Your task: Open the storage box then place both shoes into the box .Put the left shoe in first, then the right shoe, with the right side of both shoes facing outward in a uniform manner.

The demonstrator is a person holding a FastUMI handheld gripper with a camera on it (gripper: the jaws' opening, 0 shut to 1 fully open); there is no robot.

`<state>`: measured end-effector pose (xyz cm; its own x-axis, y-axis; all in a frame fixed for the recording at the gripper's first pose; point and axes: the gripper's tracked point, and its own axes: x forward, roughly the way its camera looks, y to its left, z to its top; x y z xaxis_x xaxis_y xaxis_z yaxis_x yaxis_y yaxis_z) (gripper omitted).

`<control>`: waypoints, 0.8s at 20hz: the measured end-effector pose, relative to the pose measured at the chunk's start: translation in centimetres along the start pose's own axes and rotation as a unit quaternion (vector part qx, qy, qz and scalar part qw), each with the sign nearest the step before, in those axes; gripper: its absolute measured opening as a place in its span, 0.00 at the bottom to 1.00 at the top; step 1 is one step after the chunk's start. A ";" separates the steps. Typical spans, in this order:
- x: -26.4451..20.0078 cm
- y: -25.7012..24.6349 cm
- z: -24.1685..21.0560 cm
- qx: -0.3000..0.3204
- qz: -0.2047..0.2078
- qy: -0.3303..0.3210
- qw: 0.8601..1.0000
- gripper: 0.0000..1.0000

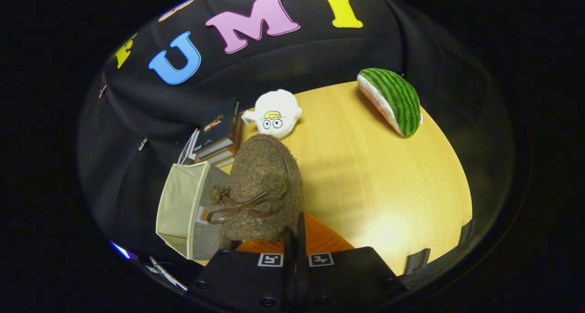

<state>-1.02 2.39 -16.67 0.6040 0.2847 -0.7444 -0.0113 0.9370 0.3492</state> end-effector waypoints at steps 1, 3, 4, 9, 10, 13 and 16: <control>-0.6 1.3 0.3 0.001 0.005 -0.007 1.000 0.05; -1.6 3.6 0.2 0.008 0.014 -0.015 1.000 0.05; -1.8 4.7 0.1 0.006 0.018 -0.016 1.000 0.05; -2.7 10.7 1.4 0.004 0.045 -0.038 0.998 0.05; -2.7 12.1 1.4 0.009 0.055 -0.038 0.998 0.05; -2.5 15.2 1.6 0.007 0.073 -0.038 0.997 0.05; -1.8 18.0 1.2 0.011 0.088 -0.032 0.996 0.05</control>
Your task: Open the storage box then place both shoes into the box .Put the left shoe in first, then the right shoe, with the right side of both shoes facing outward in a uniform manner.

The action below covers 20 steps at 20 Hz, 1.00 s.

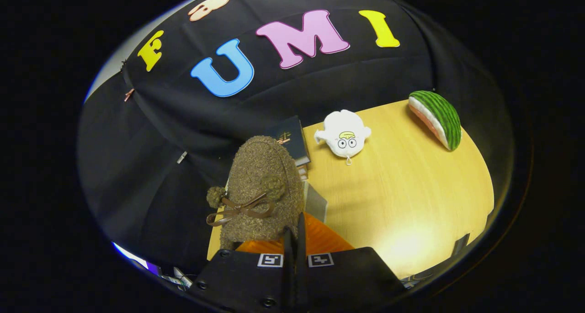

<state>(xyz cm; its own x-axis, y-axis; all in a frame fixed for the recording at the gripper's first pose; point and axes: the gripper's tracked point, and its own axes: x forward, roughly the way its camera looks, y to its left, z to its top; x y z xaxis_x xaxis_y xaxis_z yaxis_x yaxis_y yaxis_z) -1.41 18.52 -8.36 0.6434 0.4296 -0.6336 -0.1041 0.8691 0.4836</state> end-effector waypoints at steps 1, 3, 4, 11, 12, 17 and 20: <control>0.4 0.7 -0.3 0.008 0.003 0.003 1.000 0.05; 1.4 1.7 -0.6 0.041 0.002 0.003 0.999 0.05; 1.8 2.0 -0.9 0.055 0.000 0.005 0.998 0.05; 5.5 1.6 -4.9 0.044 -0.065 0.024 0.997 0.06; 6.2 1.5 -5.7 0.049 -0.069 0.033 0.996 0.06; 9.0 0.2 -8.6 0.032 -0.103 0.057 0.993 0.06; 9.8 0.2 -9.5 0.043 -0.107 0.073 0.991 0.07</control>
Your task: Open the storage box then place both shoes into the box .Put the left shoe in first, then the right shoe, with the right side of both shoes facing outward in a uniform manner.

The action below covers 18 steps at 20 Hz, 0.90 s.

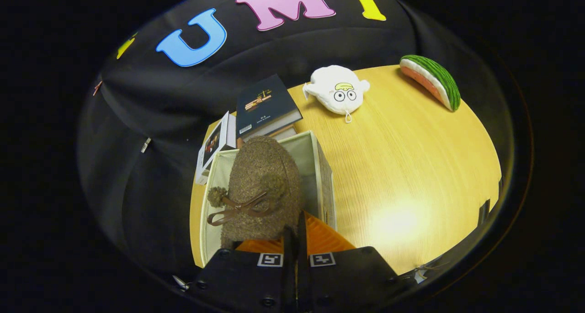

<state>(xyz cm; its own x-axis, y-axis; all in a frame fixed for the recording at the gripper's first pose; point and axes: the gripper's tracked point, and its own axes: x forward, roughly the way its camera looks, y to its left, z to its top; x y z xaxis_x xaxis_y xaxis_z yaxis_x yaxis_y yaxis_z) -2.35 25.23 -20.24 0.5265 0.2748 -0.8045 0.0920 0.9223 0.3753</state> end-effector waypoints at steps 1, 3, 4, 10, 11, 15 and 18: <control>0.0 0.6 0.1 0.002 0.010 0.002 1.000 0.07; -0.5 2.6 -0.3 0.005 0.047 0.013 0.999 0.23; -1.3 4.1 -0.3 0.009 0.076 0.012 0.997 0.42; -6.2 5.9 1.9 -0.059 0.111 -0.050 0.991 0.99; -7.1 5.5 2.6 -0.072 0.110 -0.065 0.989 0.98; -9.5 3.2 5.1 -0.074 0.111 -0.105 0.986 0.98; -10.2 -0.6 7.8 -0.053 0.098 -0.127 0.986 0.98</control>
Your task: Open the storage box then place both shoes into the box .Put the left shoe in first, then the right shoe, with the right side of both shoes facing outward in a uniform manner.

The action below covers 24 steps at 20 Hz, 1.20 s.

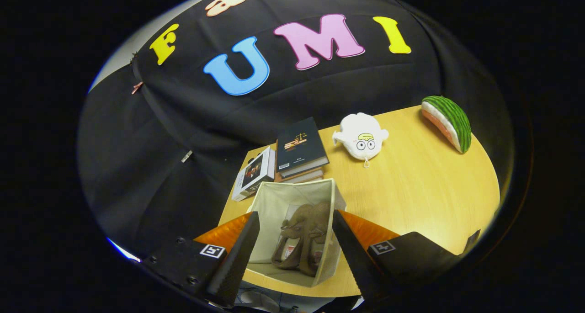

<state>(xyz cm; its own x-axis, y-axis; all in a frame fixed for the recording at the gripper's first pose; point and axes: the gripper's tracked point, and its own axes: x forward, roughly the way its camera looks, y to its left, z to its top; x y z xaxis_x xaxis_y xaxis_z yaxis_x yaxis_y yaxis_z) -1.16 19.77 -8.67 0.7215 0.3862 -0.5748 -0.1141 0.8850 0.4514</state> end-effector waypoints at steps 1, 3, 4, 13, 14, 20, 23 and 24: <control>-0.4 -1.4 0.7 0.002 -0.009 -0.009 1.000 0.98; -1.3 -4.2 2.0 -0.002 -0.026 -0.027 0.999 0.98; -1.9 -5.6 2.5 -0.007 -0.035 -0.034 0.999 0.98; -5.9 -16.7 10.1 -0.059 -0.084 -0.143 0.984 0.98; -6.4 -17.5 11.2 -0.066 -0.087 -0.161 0.981 0.98; -9.8 -20.5 16.5 -0.134 -0.092 -0.260 0.952 0.98; -11.2 -21.2 17.7 -0.161 -0.082 -0.291 0.939 0.98; -11.4 -21.4 17.6 -0.169 -0.078 -0.297 0.937 0.98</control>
<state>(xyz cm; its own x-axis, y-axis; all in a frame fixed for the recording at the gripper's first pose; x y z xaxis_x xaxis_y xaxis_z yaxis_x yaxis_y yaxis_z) 5.05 -8.16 0.25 0.9885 0.1216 -0.0896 -0.1131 0.9891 0.0942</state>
